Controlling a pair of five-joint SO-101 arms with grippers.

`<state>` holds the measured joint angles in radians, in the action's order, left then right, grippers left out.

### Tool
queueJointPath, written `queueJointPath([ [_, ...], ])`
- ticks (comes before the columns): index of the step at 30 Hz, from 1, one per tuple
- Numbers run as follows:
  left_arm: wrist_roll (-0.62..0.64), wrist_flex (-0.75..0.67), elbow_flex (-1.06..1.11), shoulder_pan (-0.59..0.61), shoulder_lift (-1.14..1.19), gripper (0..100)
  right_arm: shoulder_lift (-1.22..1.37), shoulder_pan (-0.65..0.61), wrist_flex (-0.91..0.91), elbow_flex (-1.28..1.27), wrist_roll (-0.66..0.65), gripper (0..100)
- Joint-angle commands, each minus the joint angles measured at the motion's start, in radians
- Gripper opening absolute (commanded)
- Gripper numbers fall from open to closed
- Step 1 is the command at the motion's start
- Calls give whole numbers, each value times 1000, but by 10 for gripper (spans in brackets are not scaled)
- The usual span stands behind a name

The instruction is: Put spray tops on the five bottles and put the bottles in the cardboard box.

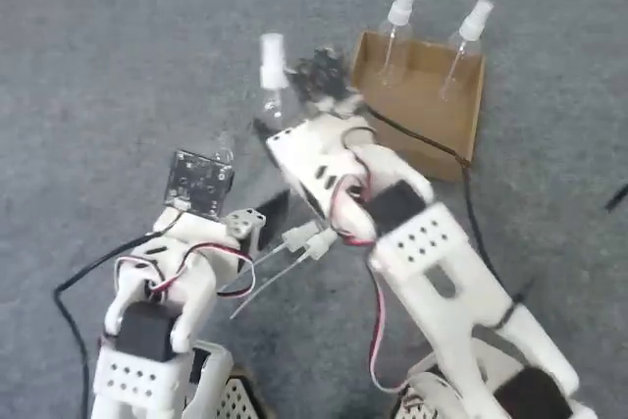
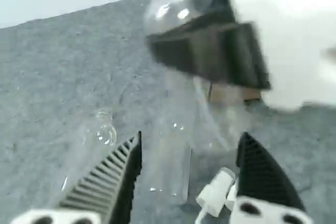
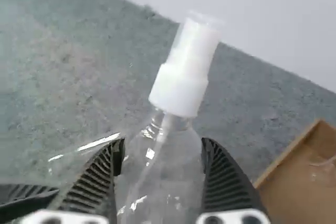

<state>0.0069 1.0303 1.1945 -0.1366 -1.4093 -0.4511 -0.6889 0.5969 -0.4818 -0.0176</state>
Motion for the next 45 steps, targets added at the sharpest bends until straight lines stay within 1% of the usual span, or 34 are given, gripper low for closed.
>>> queueJointPath([
  [1,-9,-97,38,-9,-20,297,-28,-53,70,120,9,6],
  [4,-12,-103,56,-9,-20,297,-87,-65,134,120,5,6],
  [8,-11,-101,61,-9,-23,297,-168,-45,203,92,3,6],
  [14,-11,-95,62,-17,-26,297,-202,1,208,49,0,6],
  [16,-11,-94,62,-18,-26,297,-200,42,205,54,-23,6],
  [18,-11,-92,64,-18,-26,297,-200,111,203,86,-64,6],
  [23,-9,-100,90,-14,-28,294,-163,306,180,176,-68,6],
  [26,-9,-101,90,-11,-28,245,-73,364,35,137,-66,6],
  [31,-9,-107,113,-11,-28,131,107,418,-358,12,-63,6],
  [34,-9,-155,148,-11,-28,86,228,424,-553,-28,-68,6],
  [37,-9,-183,168,-11,-28,70,351,443,-679,-26,-68,6],
  [40,-9,-181,168,-11,-28,70,449,466,-802,-25,-71,6],
  [45,-9,-181,170,-11,-28,70,556,486,-858,-17,-71,6],
])
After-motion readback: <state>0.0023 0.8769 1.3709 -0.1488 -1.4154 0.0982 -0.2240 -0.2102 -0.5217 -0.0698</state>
